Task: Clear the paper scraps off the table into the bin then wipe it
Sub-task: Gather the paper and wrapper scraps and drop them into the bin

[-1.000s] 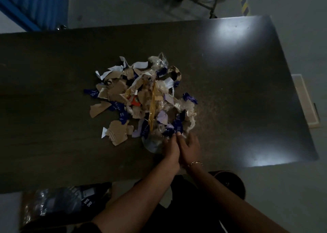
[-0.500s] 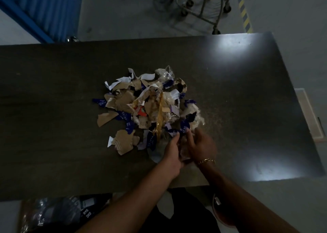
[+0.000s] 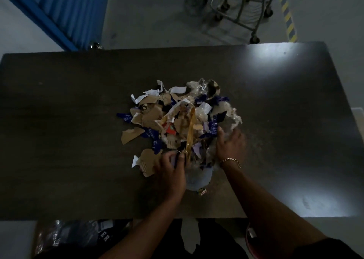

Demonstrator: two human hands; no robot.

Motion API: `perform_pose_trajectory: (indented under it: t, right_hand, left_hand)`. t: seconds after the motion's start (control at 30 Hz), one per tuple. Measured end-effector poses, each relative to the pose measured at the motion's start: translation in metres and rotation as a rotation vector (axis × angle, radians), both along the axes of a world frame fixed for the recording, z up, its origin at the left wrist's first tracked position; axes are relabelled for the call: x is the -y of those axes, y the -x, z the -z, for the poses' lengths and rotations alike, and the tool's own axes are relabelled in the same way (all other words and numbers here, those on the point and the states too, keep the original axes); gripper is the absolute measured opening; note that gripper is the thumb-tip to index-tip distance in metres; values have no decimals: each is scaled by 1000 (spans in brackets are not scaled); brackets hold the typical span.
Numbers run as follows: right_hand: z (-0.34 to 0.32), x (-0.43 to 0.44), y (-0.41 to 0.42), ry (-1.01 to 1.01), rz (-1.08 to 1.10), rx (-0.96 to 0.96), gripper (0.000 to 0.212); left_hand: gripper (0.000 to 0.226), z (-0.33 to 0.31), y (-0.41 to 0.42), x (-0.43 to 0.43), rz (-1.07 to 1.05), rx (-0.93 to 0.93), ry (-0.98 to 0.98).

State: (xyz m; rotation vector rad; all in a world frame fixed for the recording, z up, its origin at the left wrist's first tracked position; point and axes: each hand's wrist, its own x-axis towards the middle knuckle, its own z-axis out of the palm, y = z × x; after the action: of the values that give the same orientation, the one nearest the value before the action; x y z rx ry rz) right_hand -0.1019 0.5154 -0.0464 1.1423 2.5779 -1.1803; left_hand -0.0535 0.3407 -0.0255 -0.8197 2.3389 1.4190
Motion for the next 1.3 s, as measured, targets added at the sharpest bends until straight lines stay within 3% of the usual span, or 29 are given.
perform_pose_trajectory:
  t: [0.13, 0.2, 0.37, 0.53, 0.67, 0.77, 0.87, 1.0, 1.17, 1.23, 1.3]
  right_hand:
    - [16, -3, -6, -28, -28, 69, 61]
    - [20, -3, -9, -21, -35, 72, 63]
    - [20, 7, -8, 34, 18, 28, 85]
    - [18, 17, -1, -36, -120, 102, 109]
    - [15, 21, 13, -138, -253, 203, 91]
    - [12, 23, 23, -120, -249, 243, 71]
    - [19, 23, 26, 11, -182, 186, 45]
    - [14, 29, 10, 343, 11, 100, 20]
    - [-2, 52, -9, 745, 344, 47, 21]
    - [-4, 54, -11, 800, 366, 63, 22]
    - [-3, 57, -10, 829, 333, 62, 26]
  left_hand:
    - [92, 24, 18, 34, -145, 218, 127]
    - [89, 23, 21, 29, -61, 268, 146]
    - [82, -2, 3, -26, 131, 69, 170]
    - [66, 0, 2, -51, -19, 240, -12]
    - [69, 14, 9, -50, 56, 320, -20]
    - [71, 21, 17, -48, -25, 301, -86]
    - [76, 21, 24, -47, -139, 263, -172]
    - [81, 18, 31, -45, -151, 273, -218]
    - [107, 9, 31, -52, -229, 303, -290]
    - [119, 6, 29, -55, -311, 241, -371]
    - [116, 4, 28, -57, -375, 237, -407]
